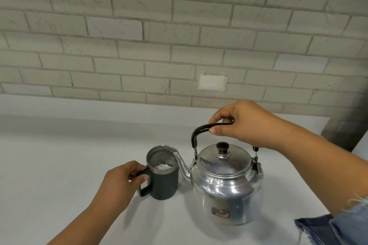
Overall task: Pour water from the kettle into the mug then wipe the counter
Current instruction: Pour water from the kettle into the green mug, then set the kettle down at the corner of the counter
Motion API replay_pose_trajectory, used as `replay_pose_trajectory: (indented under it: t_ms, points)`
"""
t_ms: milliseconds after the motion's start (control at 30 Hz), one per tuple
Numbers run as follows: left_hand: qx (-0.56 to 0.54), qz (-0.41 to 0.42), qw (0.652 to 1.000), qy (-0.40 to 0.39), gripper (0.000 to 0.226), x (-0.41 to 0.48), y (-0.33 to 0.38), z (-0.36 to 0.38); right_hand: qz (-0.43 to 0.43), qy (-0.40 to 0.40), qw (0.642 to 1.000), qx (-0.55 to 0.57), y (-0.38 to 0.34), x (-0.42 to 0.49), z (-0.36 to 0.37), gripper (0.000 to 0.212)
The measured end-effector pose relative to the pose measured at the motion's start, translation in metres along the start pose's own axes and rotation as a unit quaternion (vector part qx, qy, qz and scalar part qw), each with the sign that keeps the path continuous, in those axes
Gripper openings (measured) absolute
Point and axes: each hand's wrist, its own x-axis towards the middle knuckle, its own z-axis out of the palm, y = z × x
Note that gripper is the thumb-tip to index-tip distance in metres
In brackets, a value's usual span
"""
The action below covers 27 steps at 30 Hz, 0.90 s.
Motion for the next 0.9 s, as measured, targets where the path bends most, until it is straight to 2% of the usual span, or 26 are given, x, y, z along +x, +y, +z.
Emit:
replay_pose_trajectory:
  t_ms: [300,400,500,600,900]
  points:
    - [0.049,-0.015,0.999,0.020,0.013,-0.003,0.007,0.005,0.074,0.013,0.994,0.083,0.052,-0.020,-0.013,0.018]
    - [0.083,-0.020,0.995,0.053,0.017,-0.003,0.016,0.008,0.085,0.032,0.991,0.095,0.075,-0.027,-0.025,0.018]
    - [0.105,0.016,0.988,0.112,0.024,-0.007,0.035,0.009,0.093,0.052,0.990,0.097,0.101,-0.034,-0.041,0.018]
    - [0.080,0.059,0.986,0.134,0.016,-0.014,0.064,0.013,0.104,0.071,0.987,0.096,0.131,-0.038,-0.058,0.018]
    - [0.053,0.113,0.992,0.005,0.018,-0.018,0.114,0.090,0.155,0.090,0.978,0.111,0.234,-0.034,-0.096,0.024]
